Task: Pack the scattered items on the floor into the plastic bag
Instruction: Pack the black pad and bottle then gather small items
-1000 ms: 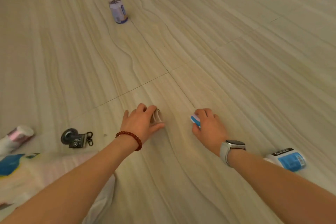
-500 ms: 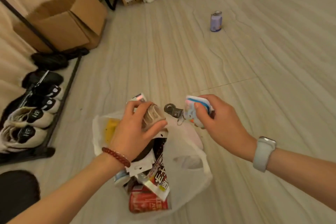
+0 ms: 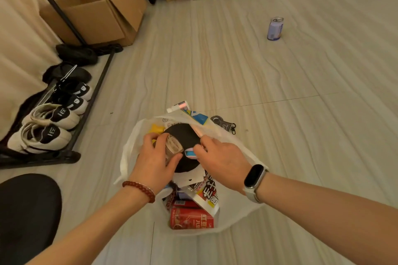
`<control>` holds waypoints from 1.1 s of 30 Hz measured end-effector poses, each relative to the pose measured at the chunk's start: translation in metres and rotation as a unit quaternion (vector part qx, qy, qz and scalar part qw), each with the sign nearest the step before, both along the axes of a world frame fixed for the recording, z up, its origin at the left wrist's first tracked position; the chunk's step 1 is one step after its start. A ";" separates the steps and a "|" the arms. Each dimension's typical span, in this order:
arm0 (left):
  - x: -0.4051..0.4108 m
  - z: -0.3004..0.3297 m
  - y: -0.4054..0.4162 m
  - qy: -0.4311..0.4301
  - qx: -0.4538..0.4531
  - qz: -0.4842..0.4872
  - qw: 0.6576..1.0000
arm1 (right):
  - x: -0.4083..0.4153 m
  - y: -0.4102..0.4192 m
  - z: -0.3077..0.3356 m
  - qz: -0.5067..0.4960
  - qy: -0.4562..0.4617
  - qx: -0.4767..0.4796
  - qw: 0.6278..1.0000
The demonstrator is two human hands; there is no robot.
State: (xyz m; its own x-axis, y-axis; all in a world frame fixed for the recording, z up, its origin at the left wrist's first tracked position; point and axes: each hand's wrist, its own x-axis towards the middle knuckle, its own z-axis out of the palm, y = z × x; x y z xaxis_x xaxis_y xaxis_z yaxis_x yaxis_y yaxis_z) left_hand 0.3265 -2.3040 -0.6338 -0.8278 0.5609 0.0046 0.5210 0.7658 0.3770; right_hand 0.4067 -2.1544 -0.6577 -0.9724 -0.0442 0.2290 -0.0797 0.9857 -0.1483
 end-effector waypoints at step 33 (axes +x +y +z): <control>0.024 -0.010 0.031 0.234 -0.031 -0.174 0.956 | 0.078 0.068 -0.012 0.050 -0.017 0.098 0.994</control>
State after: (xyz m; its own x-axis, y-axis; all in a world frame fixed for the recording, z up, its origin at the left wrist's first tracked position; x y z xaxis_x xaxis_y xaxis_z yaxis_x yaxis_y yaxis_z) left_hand 0.3508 -2.2730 -0.6442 -0.5060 0.8134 0.2868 0.8490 0.5283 -0.0004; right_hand 0.4843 -2.0869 -0.6700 -0.9679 -0.1807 0.1745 -0.1763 0.9835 0.0407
